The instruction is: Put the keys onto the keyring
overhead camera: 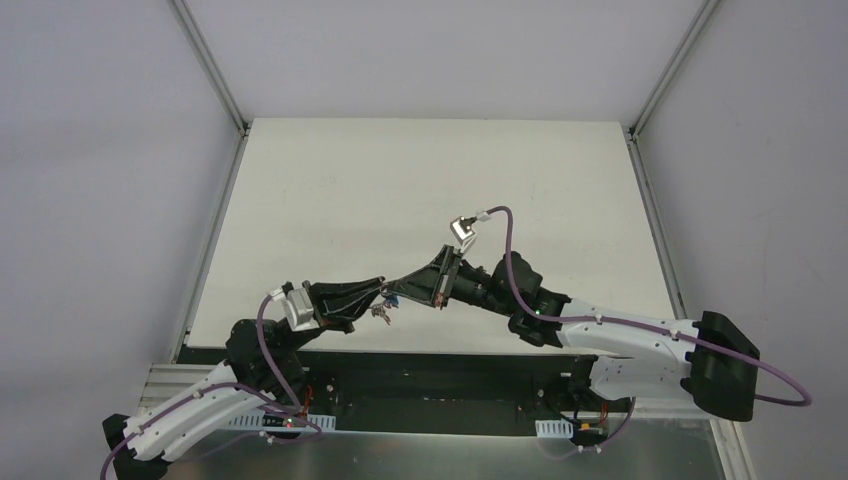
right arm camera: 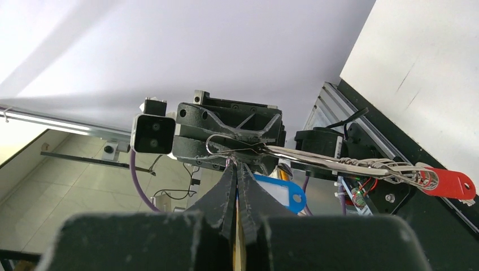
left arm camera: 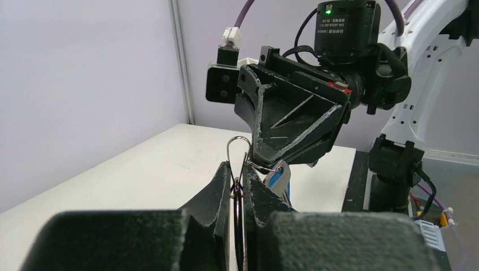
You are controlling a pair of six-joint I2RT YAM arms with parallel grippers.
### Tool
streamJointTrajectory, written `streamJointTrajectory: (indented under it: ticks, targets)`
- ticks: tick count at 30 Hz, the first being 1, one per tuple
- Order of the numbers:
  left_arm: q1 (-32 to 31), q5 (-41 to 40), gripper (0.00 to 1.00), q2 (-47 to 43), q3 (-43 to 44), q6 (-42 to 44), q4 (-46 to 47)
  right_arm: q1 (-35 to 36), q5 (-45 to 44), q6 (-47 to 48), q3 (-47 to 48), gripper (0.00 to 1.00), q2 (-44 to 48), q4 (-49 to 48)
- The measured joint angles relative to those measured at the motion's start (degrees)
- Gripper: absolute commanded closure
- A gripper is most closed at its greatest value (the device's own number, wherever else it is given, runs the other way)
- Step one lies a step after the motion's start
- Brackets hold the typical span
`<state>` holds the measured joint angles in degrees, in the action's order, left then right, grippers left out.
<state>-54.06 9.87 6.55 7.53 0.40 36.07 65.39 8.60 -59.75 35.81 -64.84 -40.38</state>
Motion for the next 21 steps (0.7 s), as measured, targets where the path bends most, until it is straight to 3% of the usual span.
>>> streamJointTrajectory:
  ticks: [21]
  targets:
    - [0.0, -4.6, 1.0, 1.4, 0.0, 2.4, -2.5, 0.6, -8.1, -1.8, 1.5, 1.0, 0.1, 10.3]
